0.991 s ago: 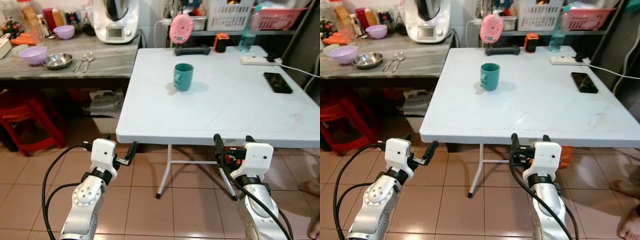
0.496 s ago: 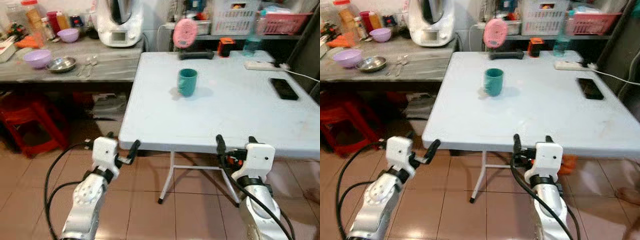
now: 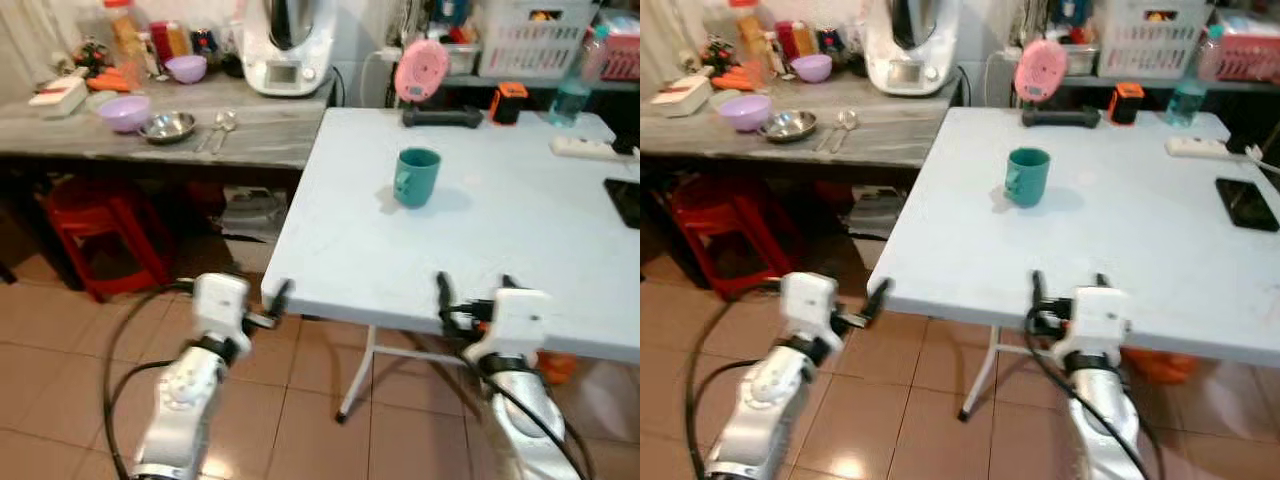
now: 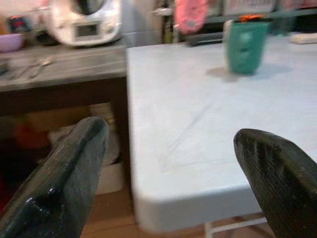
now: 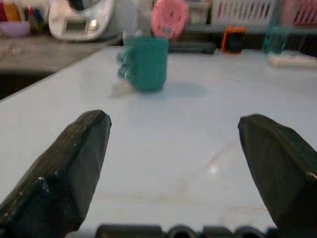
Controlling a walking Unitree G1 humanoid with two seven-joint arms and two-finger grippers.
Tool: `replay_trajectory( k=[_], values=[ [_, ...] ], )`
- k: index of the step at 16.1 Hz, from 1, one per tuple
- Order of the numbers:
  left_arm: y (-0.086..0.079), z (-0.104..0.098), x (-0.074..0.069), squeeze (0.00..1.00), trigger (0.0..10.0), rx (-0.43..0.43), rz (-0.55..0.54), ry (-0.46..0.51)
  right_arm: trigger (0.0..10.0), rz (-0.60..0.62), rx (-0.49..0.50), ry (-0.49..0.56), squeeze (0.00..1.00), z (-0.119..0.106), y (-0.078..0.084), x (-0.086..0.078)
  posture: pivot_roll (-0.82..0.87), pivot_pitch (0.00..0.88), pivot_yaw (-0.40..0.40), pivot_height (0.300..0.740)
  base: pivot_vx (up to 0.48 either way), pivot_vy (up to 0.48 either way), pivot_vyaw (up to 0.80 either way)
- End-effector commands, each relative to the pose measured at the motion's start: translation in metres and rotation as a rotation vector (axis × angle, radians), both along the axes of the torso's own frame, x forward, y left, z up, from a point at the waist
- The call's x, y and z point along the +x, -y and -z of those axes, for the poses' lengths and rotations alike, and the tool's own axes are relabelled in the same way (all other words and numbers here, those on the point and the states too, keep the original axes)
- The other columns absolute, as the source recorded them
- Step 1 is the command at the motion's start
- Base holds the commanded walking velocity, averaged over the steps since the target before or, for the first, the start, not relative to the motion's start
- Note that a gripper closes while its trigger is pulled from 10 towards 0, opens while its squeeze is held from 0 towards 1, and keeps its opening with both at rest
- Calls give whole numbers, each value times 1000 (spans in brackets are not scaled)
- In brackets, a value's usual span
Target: Setting the table
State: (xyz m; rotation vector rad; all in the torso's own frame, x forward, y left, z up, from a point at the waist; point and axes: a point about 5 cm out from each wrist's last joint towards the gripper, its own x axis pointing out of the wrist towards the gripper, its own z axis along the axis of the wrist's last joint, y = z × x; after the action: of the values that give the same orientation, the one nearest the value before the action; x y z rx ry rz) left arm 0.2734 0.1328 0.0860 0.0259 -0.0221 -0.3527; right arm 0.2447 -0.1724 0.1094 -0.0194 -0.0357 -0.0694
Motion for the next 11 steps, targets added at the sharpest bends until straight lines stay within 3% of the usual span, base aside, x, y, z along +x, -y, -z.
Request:
replay_trajectory(
  k=[1, 6, 9, 11],
  values=[
    [-12, -2, 1, 0, 10000, 18, -32, 7, 10000, -22, 16, 21, 0, -4, -9, 3, 2, 0, 41, 740, 292, 0, 0],
    [-10, -1, 1, 0, 10000, 16, -23, 2, 10000, -31, 0, 24, 0, -5, -9, 3, -1, 0, 41, 740, 293, 0, 0],
    [-9, -1, 0, 0, 10000, 17, -24, -1, 10000, -32, 2, 24, 0, -5, -10, 3, 0, 0, 39, 740, 296, 0, 448],
    [-9, 0, 0, 0, 10000, 18, -23, -2, 10000, -30, 5, 22, 0, -4, -9, 3, -1, 0, 39, 740, 292, 0, 0]
  ],
)
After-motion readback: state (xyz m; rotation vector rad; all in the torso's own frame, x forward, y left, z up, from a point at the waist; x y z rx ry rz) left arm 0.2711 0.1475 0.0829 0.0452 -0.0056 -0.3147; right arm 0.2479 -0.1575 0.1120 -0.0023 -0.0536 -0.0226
